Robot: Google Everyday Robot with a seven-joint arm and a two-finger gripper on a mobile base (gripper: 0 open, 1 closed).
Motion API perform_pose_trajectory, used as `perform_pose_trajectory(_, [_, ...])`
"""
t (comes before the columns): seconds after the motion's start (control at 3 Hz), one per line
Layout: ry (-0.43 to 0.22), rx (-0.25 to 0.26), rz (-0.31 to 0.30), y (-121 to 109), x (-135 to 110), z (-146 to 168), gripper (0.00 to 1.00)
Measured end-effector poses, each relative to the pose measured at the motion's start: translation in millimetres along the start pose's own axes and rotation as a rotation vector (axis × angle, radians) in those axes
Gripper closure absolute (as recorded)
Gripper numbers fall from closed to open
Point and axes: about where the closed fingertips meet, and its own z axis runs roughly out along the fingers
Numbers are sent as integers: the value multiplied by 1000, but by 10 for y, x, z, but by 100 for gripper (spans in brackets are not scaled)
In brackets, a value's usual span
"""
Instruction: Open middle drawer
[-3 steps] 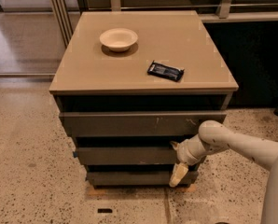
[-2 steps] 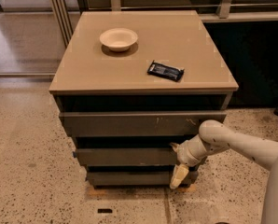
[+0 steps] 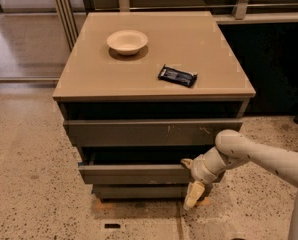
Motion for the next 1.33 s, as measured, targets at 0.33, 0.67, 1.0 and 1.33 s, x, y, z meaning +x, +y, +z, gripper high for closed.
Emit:
perform_pose_trajectory(0.33, [-21,-69,27,259,15,11,0])
perform_pose_trajectory(0.67, [-32,-130,66,502,99,14,0])
perform_pose_trajectory(1.0, [-32,-139,74,554,99,-18,0])
perform_pose_trajectory(1.33, [-21,-172,102,753,159,-127,0])
